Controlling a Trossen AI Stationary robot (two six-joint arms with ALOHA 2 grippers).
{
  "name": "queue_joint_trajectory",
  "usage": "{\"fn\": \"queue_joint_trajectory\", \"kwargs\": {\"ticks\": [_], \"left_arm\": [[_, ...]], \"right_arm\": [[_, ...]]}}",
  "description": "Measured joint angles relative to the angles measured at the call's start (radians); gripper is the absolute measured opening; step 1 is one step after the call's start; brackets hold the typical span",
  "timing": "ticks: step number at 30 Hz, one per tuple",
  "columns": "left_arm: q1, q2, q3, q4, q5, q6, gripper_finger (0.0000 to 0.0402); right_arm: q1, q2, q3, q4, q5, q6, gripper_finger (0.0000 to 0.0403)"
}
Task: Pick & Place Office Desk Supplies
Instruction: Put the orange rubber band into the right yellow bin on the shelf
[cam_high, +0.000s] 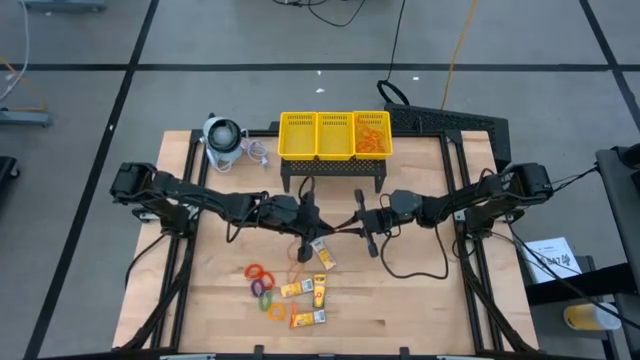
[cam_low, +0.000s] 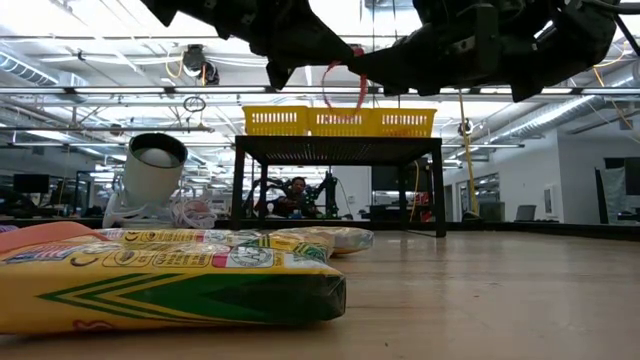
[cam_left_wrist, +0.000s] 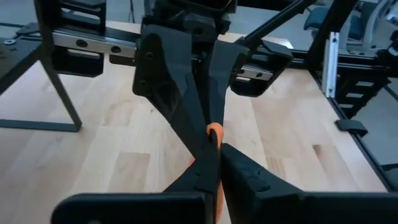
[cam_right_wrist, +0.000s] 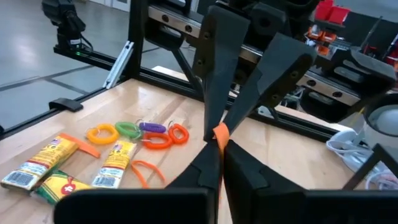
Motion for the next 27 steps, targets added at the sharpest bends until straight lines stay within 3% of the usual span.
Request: {"fn": "queue_joint_trajectory", "kwargs": {"ticks": [5,14,19,23,27], "left_arm": [[-0.012,0.000,-0.001,0.019,-0.072,0.026,0.0058],[-0.045,-0.025,-0.003,0.034,-0.130,0.121,0.0163],[-0.051,-0.123,0.005,0.026,-0.130,0.097,0.0195],[-0.053,-0.224,0.002,-0.091,-0.131,0.086,0.0207],[-0.053,-0.346,0.005,-0.226,-0.151,0.090,0.0209]], "right_arm": [[-0.001,-0.002,0.000,0.000,0.028,0.007,0.0002],[-0.007,-0.030,0.003,-0.025,0.034,0.093,0.0001],[-0.007,-0.049,-0.002,-0.113,0.091,0.091,0.0001],[-0.018,-0.099,0.002,-0.152,0.163,0.112,0.0000],[-0.052,-0.177,0.001,-0.175,0.161,0.142,0.0000]]}}
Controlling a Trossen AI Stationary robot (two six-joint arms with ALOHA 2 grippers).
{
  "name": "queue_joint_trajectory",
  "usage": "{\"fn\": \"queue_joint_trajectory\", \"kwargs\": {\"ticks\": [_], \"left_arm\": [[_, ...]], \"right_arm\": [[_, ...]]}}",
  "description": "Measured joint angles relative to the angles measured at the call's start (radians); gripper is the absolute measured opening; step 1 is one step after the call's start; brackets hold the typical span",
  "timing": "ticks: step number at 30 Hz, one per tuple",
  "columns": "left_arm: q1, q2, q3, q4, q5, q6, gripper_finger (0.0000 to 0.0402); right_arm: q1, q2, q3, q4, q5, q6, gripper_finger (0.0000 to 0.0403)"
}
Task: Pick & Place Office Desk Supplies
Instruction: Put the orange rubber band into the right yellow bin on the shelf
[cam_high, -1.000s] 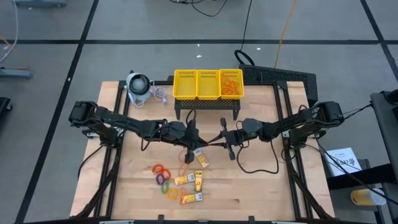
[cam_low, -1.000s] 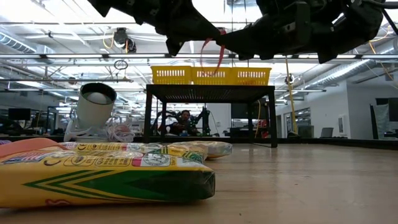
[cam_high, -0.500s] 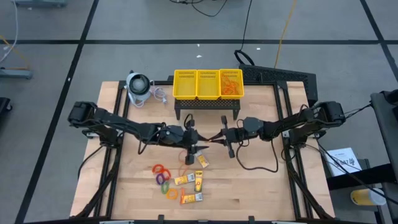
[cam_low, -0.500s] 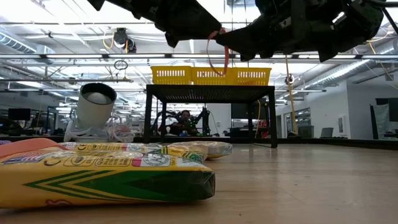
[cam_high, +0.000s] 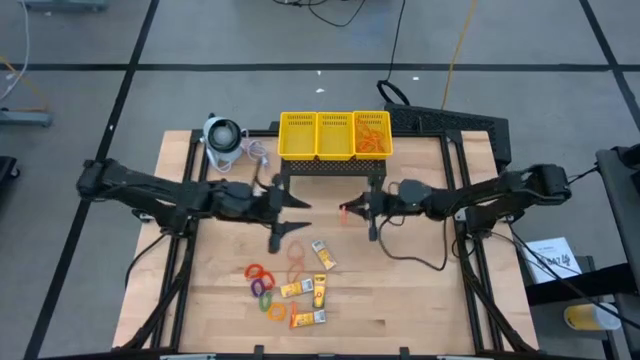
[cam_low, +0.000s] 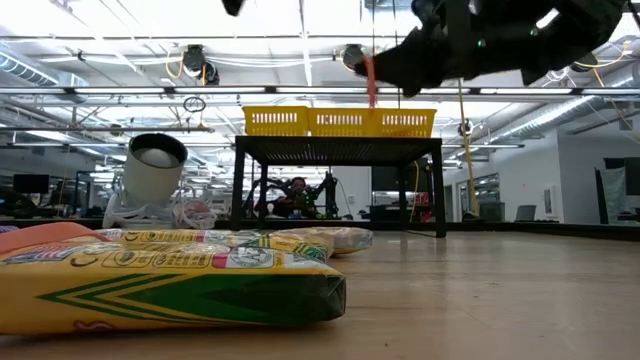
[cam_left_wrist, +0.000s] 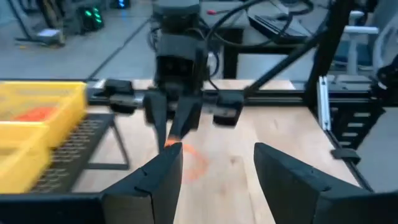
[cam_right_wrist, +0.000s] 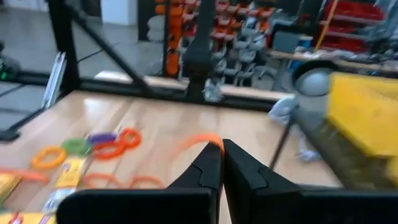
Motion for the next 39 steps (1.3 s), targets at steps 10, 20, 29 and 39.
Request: {"fn": "queue_joint_trajectory", "kwargs": {"ticks": [10,20,29,39], "left_arm": [[-0.016,-0.188,-0.117,-0.126,-0.150,0.034,0.0209],[-0.009,-0.346,-0.430,0.163,-0.284,-0.056,0.0209],[-0.009,-0.376,-0.512,0.158,-0.287,-0.177,0.0209],[-0.008,-0.376,-0.512,0.147,-0.287,-0.189,0.0209]], "right_arm": [[-0.170,-0.193,0.213,-0.389,-0.001,0.084,0.0000],[-0.440,-0.146,0.402,-0.678,-0.001,0.071,0.0000],[-0.573,-0.106,0.400,-0.773,-0.001,0.072,0.0006],[-0.576,-0.101,0.401,-0.826,0.001,0.181,0.0125]]}}
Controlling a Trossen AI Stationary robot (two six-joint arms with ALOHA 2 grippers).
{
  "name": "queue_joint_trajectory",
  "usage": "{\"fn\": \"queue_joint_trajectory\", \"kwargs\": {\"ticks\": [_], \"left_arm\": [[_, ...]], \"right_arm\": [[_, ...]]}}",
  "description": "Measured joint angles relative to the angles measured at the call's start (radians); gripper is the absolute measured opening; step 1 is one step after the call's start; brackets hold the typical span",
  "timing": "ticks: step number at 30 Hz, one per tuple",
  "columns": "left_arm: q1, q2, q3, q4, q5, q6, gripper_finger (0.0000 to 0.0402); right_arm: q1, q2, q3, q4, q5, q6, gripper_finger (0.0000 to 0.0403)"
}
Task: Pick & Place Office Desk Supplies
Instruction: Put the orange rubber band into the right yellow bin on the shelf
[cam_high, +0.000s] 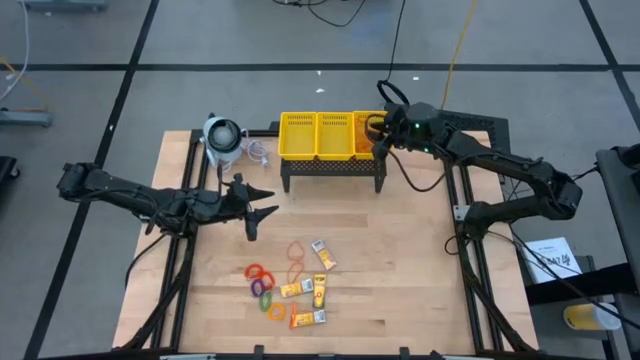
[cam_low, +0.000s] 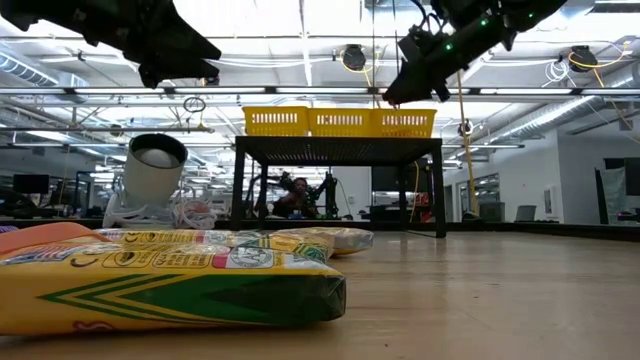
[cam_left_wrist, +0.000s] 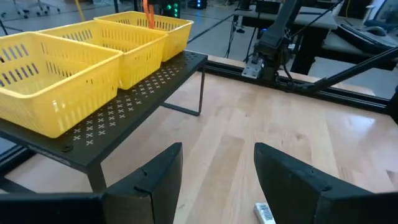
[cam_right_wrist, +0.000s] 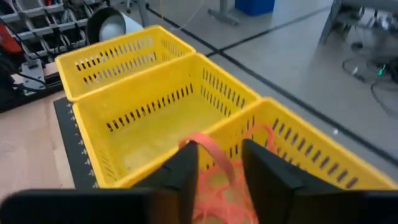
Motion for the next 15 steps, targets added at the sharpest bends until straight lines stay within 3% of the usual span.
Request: {"fn": "queue_joint_trajectory", "kwargs": {"ticks": [7,15], "left_arm": [[0.000,0.000,0.000,-0.001,0.000,-0.014,0.0209],[0.000,0.000,0.000,-0.001,0.001,-0.020,0.0209]], "right_arm": [[0.000,-0.003,0.000,-0.041,0.007,-0.001,0.0213],[0.001,-0.029,0.000,-0.091,0.215,-0.024,0.0236]]}}
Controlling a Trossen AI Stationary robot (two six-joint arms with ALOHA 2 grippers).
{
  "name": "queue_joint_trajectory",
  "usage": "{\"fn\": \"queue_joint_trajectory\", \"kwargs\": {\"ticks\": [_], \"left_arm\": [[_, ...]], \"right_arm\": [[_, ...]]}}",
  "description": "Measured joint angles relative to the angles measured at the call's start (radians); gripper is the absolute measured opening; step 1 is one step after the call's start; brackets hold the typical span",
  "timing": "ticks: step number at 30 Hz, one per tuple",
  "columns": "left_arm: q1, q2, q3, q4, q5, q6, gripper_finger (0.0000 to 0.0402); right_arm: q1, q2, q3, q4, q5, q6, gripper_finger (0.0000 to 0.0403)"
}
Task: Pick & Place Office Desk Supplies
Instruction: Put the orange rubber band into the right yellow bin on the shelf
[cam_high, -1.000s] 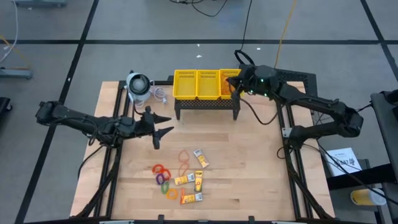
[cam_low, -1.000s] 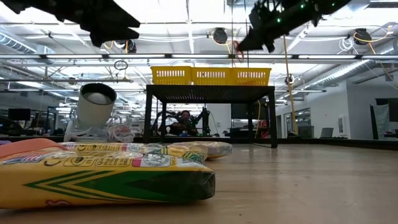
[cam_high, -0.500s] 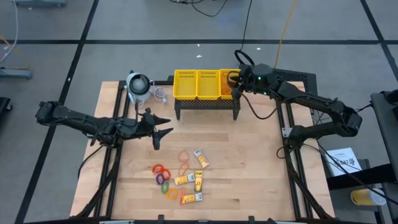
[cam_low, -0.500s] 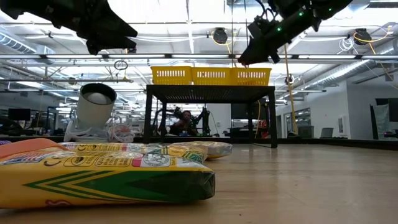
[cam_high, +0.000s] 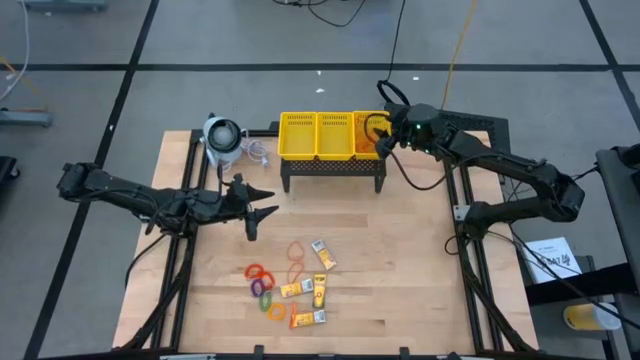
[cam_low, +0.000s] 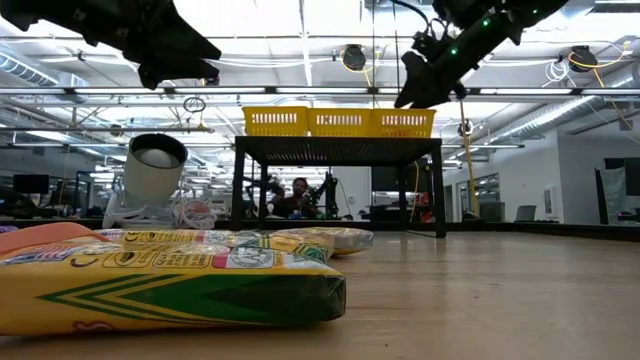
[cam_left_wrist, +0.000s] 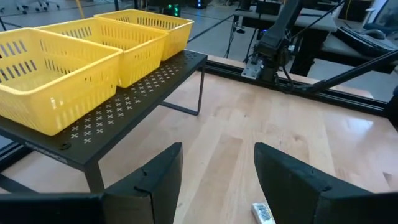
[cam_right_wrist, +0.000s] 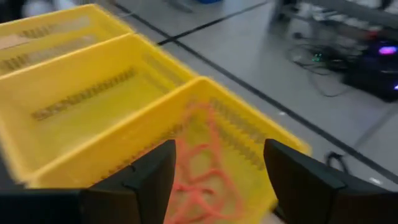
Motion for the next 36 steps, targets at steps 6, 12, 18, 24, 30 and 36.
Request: {"fn": "queue_joint_trajectory", "kwargs": {"ticks": [6,12,18,24,30,36], "left_arm": [[0.000,0.000,0.000,-0.026,0.044,-0.072,0.0209],[-0.004,0.058,0.000,-0.037,0.167,-0.100,0.0209],[-0.024,0.222,0.000,-0.003,0.291,-0.125,0.0209],[-0.051,0.416,0.000,0.081,0.329,-0.129,0.0209],[-0.058,0.585,0.000,0.153,0.328,-0.170,0.0209],[-0.058,0.710,0.000,0.189,0.305,-0.193,0.0209]], "right_arm": [[0.014,-0.048,0.000,-0.027,-0.111,0.033,0.0220],[0.091,-0.107,0.000,0.003,-0.474,0.079,0.0207],[0.248,-0.138,0.000,0.058,-0.612,0.021,0.0200],[0.386,-0.144,0.000,0.085,-0.610,-0.060,0.0198],[0.448,-0.138,-0.048,0.117,-0.610,-0.125,0.0198],[0.448,-0.138,-0.119,0.204,-0.607,-0.118,0.0198]]}}
